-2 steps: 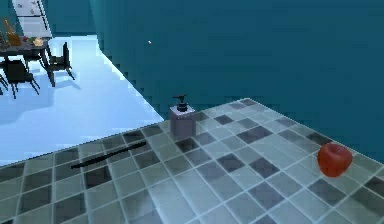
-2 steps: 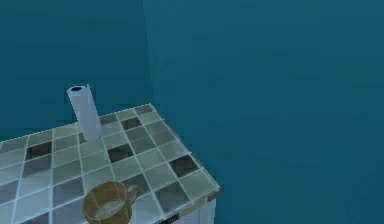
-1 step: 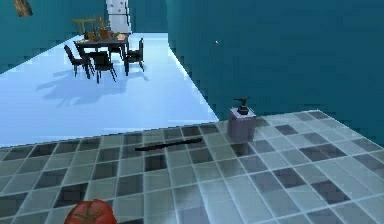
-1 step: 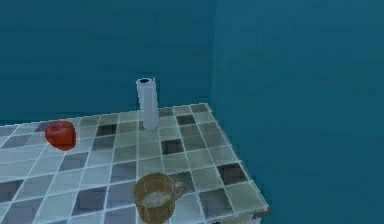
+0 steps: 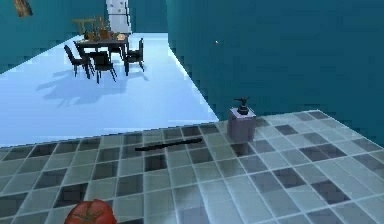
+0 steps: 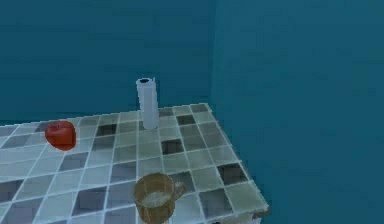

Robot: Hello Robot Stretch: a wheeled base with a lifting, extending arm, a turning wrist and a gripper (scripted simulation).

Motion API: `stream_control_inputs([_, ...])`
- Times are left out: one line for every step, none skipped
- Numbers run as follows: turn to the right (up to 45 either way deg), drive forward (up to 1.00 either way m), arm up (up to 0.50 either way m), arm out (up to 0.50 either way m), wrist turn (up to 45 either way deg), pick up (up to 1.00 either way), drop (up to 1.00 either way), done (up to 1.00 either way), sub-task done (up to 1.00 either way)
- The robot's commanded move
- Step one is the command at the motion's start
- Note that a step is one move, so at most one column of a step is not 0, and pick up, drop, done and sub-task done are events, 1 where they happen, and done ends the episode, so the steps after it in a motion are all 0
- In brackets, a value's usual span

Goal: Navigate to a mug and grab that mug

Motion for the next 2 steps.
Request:
stream_control_inputs([0.0,0.0,0.38,0.0,0.0,0.0,0.0,0.0,0.0])
stream_control_inputs([0.0,0.0,0.0,0.0,45.0,0.0,0.0,0.0,0.0])
